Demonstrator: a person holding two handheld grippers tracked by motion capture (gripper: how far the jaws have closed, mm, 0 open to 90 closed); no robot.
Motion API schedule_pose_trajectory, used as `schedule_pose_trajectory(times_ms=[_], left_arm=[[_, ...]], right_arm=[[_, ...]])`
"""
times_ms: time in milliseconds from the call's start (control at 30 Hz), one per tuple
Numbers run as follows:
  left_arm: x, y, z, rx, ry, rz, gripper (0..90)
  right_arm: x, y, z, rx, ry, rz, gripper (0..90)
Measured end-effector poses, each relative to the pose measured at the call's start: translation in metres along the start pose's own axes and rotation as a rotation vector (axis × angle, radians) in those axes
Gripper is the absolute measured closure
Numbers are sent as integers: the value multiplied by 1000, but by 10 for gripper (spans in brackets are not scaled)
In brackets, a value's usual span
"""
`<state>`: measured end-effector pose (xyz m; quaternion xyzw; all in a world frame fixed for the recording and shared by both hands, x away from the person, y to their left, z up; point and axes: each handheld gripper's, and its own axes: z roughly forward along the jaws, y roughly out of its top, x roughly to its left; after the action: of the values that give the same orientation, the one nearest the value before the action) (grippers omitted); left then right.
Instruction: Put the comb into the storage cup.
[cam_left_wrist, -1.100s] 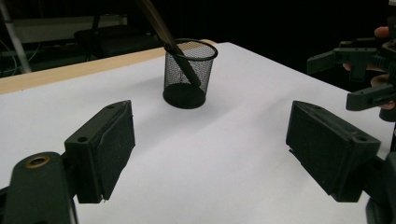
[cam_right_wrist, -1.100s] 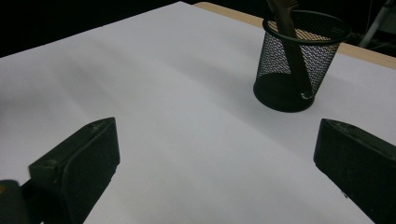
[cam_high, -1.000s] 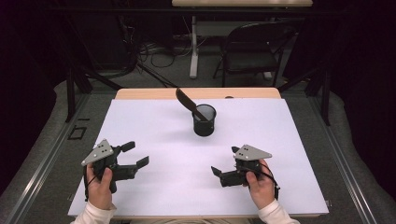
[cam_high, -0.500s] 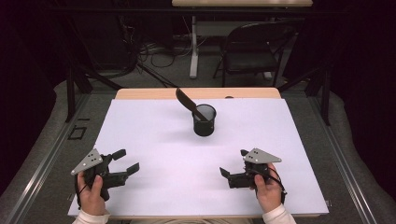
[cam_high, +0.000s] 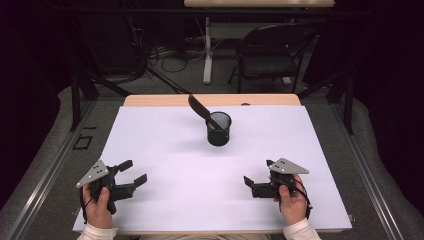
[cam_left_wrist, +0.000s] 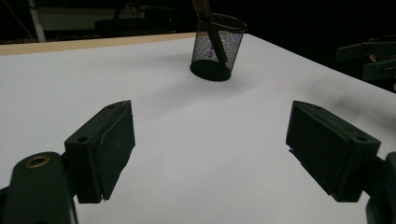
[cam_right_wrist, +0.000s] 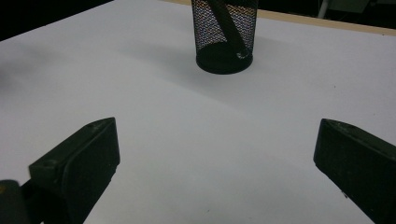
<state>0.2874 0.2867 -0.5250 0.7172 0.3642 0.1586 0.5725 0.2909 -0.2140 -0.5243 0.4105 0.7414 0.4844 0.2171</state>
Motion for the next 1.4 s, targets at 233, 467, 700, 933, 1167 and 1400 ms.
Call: schedule_pose_trajectory(times_ms=[233,467,700,933,1167,1400], left_arm=[[4,-3,0,3,12,-8,160],[8,-6,1,14,20,-14,160],[10,-8,2,23,25,-24,160],[12,-9,2,27,28,-27,160],[13,-10,3,31,31,-28,160],[14,-11,4,35,29,-29,160]], right_arm=[[-6,-4,1,6,-16,17,1],[-12,-7,2,15,-33,34,1],[-16,-9,3,22,-46,43,1],[-20,-11,3,25,-56,58,1],[-24,-12,3,26,-63,68,1],[-26,-13,4,28,-64,82,2]])
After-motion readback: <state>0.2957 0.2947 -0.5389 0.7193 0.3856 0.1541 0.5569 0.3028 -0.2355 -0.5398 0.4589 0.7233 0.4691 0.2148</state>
